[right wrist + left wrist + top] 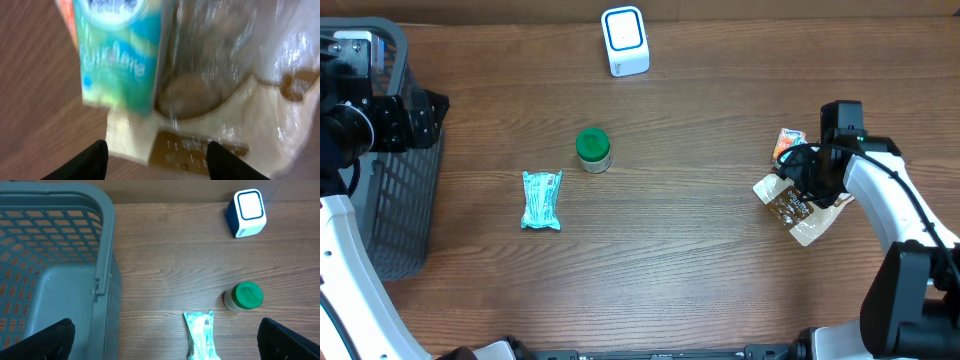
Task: Scan the item barcode
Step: 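Move the right gripper over the green-lidded jar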
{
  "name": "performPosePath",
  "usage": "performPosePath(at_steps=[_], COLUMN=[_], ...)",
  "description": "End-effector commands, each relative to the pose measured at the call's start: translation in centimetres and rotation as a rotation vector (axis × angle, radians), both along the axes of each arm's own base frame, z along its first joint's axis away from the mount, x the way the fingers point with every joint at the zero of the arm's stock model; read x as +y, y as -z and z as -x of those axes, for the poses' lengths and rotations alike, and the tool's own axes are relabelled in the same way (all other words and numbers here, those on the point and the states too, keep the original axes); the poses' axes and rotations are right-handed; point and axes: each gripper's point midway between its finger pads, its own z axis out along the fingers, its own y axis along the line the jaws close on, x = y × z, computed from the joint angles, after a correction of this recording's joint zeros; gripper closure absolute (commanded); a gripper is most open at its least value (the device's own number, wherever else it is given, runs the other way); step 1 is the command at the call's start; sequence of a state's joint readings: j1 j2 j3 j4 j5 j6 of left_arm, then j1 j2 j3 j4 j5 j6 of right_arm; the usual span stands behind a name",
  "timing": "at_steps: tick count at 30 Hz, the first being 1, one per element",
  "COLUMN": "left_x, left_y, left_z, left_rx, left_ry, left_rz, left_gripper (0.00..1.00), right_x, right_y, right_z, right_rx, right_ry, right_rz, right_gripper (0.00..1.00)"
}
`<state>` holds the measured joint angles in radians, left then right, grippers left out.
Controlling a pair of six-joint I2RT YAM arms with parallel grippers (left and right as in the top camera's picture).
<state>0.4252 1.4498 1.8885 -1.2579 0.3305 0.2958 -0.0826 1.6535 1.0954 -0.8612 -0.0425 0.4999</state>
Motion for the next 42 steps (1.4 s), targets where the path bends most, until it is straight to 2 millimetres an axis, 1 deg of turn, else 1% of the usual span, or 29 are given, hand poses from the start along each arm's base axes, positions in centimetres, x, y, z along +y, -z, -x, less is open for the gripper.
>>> performPosePath(at_steps=[1, 3, 4, 6, 8, 10, 12, 15, 17, 19, 20, 23, 25, 29, 32, 35, 40, 42], left_x=[-0.5, -0.5, -0.5, -0.5, -0.5, -0.5, -0.5, -0.5, -0.5, -0.5, -0.5, -0.5, -0.5, -0.5, -0.5, -0.5, -0.5, -0.5], left_y=[0.0, 0.0, 0.0, 0.0, 0.0, 0.0, 0.0, 0.0, 0.0, 0.0, 0.0, 0.0, 0.0, 0.0, 0.0, 0.0, 0.0, 0.0], left_z=[-0.2, -0.2, -0.2, -0.2, -0.2, -0.2, -0.2, -0.2, -0.2, -0.2, -0.2, -0.2, -0.2, -0.2, -0.2, -0.2, -0.2, -0.2], left_rx=[-0.003, -0.003, -0.003, -0.004, -0.004, -0.003, -0.003, -0.004, -0.003, -0.003, -0.003, -0.003, -0.003, -0.003, -0.003, -0.003, -0.003, -0.003], left_ry=[0.031, 0.031, 0.031, 0.031, 0.031, 0.031, 0.031, 0.031, 0.031, 0.031, 0.031, 0.031, 0.031, 0.031, 0.031, 0.031, 0.031, 0.031], left_rz=[-0.001, -0.001, -0.001, -0.002, -0.002, -0.001, -0.001, -0.002, -0.001, -0.001, -0.001, -0.001, -0.001, -0.001, -0.001, -0.001, -0.001, -0.001], left_gripper=[0.00, 0.01, 0.00, 0.01, 0.00, 0.00, 0.00, 0.00, 0.01, 0.00, 0.00, 0.00, 0.01, 0.00, 0.01, 0.01, 0.00, 0.01], right_x=[3.1, 5.1, 6.5, 9.7, 12.8, 16.5, 20.2, 24.9, 27.9, 30.3, 31.4, 33.7, 35.0, 36.7, 37.6, 38.5, 39.7, 40.0], right_y=[-6.6, -9.3, -10.7, -13.1, -14.7, -15.9, -16.6, -16.6, -16.1, -15.1, -14.2, -11.9, -10.4, -7.7, -6.3, -5.3, -4.6, -3.8], right_z=[-3.6, -4.3, -4.6, -5.2, -5.8, -6.2, -6.5, -6.7, -6.7, -6.9, -7.0, -7.2, -7.3, -7.9, -8.3, -8.3, -7.7, -7.5], right_rx=[-0.174, -0.209, -0.236, -0.296, -0.360, -0.431, -0.493, -0.549, -0.562, -0.555, -0.546, -0.533, -0.533, -0.539, -0.551, -0.557, -0.565, -0.551], right_ry=[-0.227, -0.303, -0.362, -0.478, -0.558, -0.656, -0.731, -0.821, -0.896, -0.957, -0.987, -1.062, -1.121, -1.192, -1.230, -1.264, -1.318, -1.327], right_rz=[-0.024, -0.030, -0.028, -0.019, -0.013, -0.017, -0.035, -0.061, -0.067, -0.049, -0.026, 0.042, 0.069, 0.088, 0.078, 0.044, -0.003, -0.006], right_gripper=[0.30, 0.17, 0.13, 0.06, 0.01, 0.00, 0.00, 0.00, 0.00, 0.00, 0.00, 0.00, 0.00, 0.00, 0.00, 0.00, 0.00, 0.00])
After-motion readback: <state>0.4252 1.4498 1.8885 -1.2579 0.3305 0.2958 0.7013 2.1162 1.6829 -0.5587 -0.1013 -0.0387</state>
